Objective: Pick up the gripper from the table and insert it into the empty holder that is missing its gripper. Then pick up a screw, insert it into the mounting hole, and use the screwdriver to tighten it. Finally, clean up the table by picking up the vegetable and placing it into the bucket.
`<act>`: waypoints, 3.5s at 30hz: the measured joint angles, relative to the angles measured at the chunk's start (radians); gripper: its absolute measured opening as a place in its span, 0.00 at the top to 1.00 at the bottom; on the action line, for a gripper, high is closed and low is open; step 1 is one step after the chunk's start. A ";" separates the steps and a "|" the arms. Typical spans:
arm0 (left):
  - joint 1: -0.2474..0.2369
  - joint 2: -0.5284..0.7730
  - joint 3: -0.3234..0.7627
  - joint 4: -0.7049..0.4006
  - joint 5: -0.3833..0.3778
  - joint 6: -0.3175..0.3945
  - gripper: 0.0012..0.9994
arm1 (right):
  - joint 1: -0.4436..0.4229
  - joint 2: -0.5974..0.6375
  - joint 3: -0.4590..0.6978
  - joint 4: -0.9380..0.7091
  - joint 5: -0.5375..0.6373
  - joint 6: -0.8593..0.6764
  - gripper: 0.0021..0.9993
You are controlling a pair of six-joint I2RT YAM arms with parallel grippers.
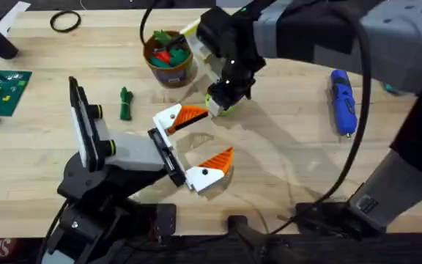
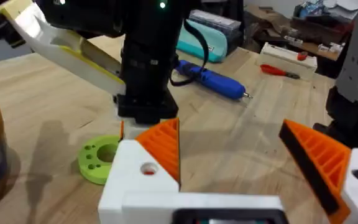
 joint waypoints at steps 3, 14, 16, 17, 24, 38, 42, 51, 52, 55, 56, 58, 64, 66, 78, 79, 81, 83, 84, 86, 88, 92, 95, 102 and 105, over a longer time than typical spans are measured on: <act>0.000 0.000 0.000 0.000 0.000 0.000 0.01 | 0.024 0.000 0.000 -0.005 0.029 0.002 0.67; 0.000 0.000 0.000 0.000 0.000 0.000 0.01 | 0.036 0.000 0.000 -0.021 0.065 0.004 0.67; 0.000 0.000 0.000 0.000 0.000 0.000 0.01 | 0.036 0.000 0.000 -0.021 0.066 0.004 0.67; 0.000 0.000 0.000 0.000 0.000 0.000 0.01 | 0.036 0.000 0.000 -0.021 0.067 0.004 0.67; 0.000 0.000 0.000 0.000 0.000 0.000 0.01 | 0.037 0.000 0.000 -0.024 0.077 0.006 0.91; 0.000 0.000 0.000 0.000 0.001 0.000 0.01 | 0.037 -0.002 0.000 -0.024 0.083 0.008 1.00; 0.000 0.000 0.000 0.000 0.000 0.000 0.01 | 0.037 -0.002 0.000 -0.033 0.083 0.008 1.00; 0.000 0.000 0.000 0.000 0.000 0.000 0.01 | 0.037 -0.003 0.086 -0.129 0.083 0.008 1.00; 0.000 0.000 0.000 0.000 0.001 0.000 0.01 | 0.037 -0.006 0.102 -0.134 0.083 0.008 1.00; 0.000 0.000 0.000 0.000 0.001 0.000 0.01 | 0.037 -0.022 0.142 -0.156 0.083 0.011 1.00; 0.000 0.000 0.000 0.000 0.001 0.000 0.01 | 0.037 -0.030 0.151 -0.161 0.083 0.012 1.00; 0.000 0.000 0.000 0.000 0.001 0.000 0.01 | 0.037 -0.052 0.162 -0.168 0.083 0.018 1.00; 0.000 0.000 0.000 0.000 0.000 0.000 0.01 | 0.037 -0.123 0.174 -0.183 0.083 0.027 1.00; 0.000 0.000 0.000 0.000 0.000 0.000 0.01 | 0.037 -0.136 0.176 -0.193 0.083 0.026 1.00; 0.000 0.000 0.000 0.000 0.001 0.000 0.01 | 0.038 -0.140 0.278 -0.312 0.050 0.023 1.00; 0.000 0.000 0.000 0.000 0.001 0.000 0.01 | 0.038 -0.140 0.300 -0.324 0.048 0.023 1.00; 0.000 0.000 0.000 0.000 0.001 0.000 0.01 | 0.039 -0.141 0.345 -0.350 0.045 0.022 1.00; 0.000 0.000 0.000 0.000 0.001 0.000 0.01 | 0.042 -0.141 0.387 -0.374 0.045 0.022 1.00; 0.000 0.000 0.000 0.000 0.001 0.000 0.01 | 0.046 -0.140 0.405 -0.383 0.045 0.023 1.00; 0.000 0.000 0.000 0.000 0.001 0.000 0.01 | 0.060 -0.140 0.437 -0.399 0.045 0.022 1.00; 0.000 0.000 0.000 0.000 0.001 0.000 0.01 | 0.081 -0.141 0.464 -0.406 0.045 0.022 1.00; 0.000 0.000 0.000 0.000 0.001 0.000 0.01 | 0.146 -0.141 0.504 -0.413 0.045 0.022 1.00; 0.000 0.000 0.000 0.000 0.001 0.000 0.01 | 0.203 -0.141 0.526 -0.415 0.044 0.022 1.00; 0.000 0.000 0.000 0.000 0.001 0.000 0.01 | 0.357 -0.141 0.541 -0.417 0.041 0.022 1.00; 0.000 0.000 0.000 0.000 0.001 0.000 0.01 | 0.392 -0.140 0.544 -0.424 0.041 0.022 1.00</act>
